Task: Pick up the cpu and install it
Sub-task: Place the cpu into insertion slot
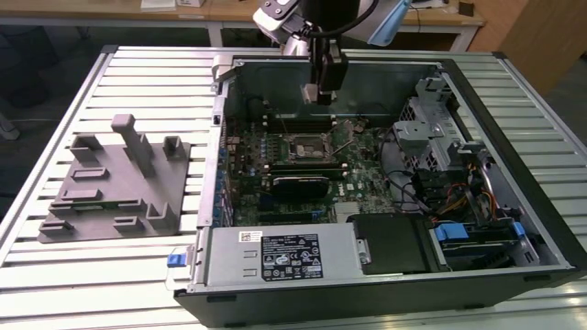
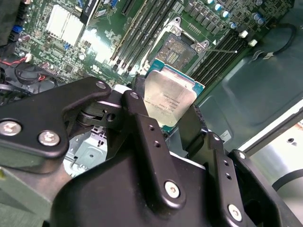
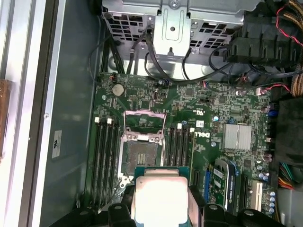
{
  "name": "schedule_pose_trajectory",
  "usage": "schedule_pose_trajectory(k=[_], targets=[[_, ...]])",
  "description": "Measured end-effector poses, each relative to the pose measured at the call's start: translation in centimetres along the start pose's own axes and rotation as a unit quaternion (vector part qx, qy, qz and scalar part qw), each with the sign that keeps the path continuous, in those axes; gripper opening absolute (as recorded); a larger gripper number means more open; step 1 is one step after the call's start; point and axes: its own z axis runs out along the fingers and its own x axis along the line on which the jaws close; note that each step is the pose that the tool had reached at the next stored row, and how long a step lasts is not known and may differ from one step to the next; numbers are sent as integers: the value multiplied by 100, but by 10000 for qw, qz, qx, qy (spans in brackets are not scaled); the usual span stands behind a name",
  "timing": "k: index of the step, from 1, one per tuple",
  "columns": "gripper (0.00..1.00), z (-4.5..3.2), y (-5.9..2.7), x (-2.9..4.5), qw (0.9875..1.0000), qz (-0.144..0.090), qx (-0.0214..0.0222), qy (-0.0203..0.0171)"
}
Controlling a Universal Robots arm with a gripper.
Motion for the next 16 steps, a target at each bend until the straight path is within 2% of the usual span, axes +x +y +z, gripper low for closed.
schedule_pose_trajectory(k=[16], targets=[[53,91,-4,6,10000,0,-3,0]])
